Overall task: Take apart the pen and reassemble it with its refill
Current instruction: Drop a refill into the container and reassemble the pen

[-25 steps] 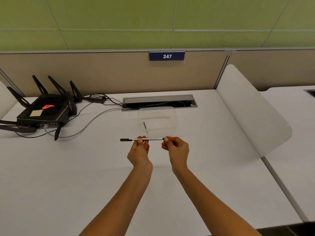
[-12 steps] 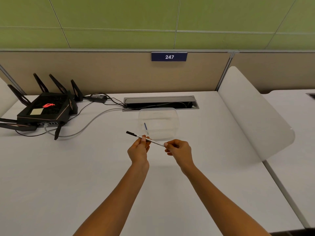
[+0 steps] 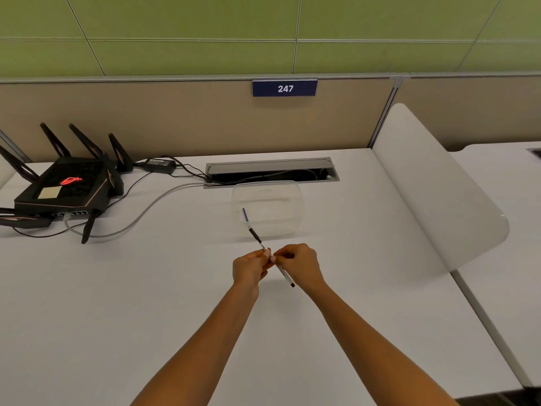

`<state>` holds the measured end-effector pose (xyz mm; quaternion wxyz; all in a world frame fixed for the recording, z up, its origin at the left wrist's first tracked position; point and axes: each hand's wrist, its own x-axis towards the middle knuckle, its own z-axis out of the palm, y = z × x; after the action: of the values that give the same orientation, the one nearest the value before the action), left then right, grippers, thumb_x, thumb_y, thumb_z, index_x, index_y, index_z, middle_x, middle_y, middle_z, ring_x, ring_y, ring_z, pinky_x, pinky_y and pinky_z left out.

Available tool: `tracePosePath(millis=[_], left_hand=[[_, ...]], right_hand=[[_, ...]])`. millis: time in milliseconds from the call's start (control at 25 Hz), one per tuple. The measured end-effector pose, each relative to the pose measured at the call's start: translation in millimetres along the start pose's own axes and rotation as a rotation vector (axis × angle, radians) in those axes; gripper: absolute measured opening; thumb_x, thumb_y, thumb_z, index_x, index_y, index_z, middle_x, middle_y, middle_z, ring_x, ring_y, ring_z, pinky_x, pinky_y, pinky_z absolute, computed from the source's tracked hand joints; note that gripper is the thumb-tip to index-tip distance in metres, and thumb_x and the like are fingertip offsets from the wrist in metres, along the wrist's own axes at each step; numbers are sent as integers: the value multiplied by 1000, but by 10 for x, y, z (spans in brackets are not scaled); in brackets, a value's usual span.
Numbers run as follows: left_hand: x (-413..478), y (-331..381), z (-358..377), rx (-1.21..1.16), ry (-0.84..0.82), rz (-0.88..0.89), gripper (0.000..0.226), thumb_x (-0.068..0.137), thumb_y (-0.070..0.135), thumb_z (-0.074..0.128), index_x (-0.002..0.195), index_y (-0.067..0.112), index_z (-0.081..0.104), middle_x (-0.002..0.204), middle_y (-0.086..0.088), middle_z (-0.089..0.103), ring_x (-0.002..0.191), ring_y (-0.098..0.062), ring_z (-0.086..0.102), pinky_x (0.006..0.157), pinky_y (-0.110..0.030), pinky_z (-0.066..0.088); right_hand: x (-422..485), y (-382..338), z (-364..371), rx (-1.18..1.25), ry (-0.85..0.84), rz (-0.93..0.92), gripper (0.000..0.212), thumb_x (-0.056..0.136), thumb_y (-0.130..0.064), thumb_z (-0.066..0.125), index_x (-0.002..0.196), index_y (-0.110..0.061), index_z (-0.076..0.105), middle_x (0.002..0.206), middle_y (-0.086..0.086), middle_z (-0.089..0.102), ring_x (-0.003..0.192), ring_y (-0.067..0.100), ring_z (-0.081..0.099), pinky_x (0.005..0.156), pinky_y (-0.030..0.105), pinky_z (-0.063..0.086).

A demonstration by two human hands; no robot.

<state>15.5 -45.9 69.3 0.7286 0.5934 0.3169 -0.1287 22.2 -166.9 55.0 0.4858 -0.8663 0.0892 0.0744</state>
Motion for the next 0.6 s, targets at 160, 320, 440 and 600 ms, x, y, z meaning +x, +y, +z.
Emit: tracePosePath(millis=[160, 320, 440, 600], left_hand=[[106, -44, 33, 89, 20, 9, 22, 85, 13, 70, 103, -1, 70, 101, -16, 74, 90, -23, 71, 87, -33, 50], [244, -86, 47, 187, 45, 12, 19, 83, 15, 73, 95, 1, 71, 96, -14, 74, 85, -23, 72, 76, -29, 50], [360, -137, 49, 285, 52, 10, 19, 81, 17, 75, 92, 2, 73, 94, -14, 75, 83, -24, 73, 77, -32, 54], [472, -187, 70, 426, 59, 5, 15, 77, 20, 79, 81, 6, 75, 84, -11, 76, 78, -23, 74, 85, -39, 56]], right_hand=[[98, 67, 48, -30, -27, 31, 12, 81, -21, 71, 88, -14, 78, 81, 0, 75, 75, 15, 69, 78, 32, 58], [181, 165, 130, -40, -50, 96, 15, 82, -18, 66, 83, -8, 77, 77, 11, 75, 75, 30, 71, 78, 45, 60], [232, 242, 190, -35, -69, 132, 14, 82, -18, 67, 88, -12, 78, 79, 7, 76, 75, 25, 71, 78, 44, 60], [286, 332, 251, -60, -93, 185, 13, 79, -14, 68, 88, -13, 78, 75, 2, 73, 75, 23, 71, 79, 44, 60]])
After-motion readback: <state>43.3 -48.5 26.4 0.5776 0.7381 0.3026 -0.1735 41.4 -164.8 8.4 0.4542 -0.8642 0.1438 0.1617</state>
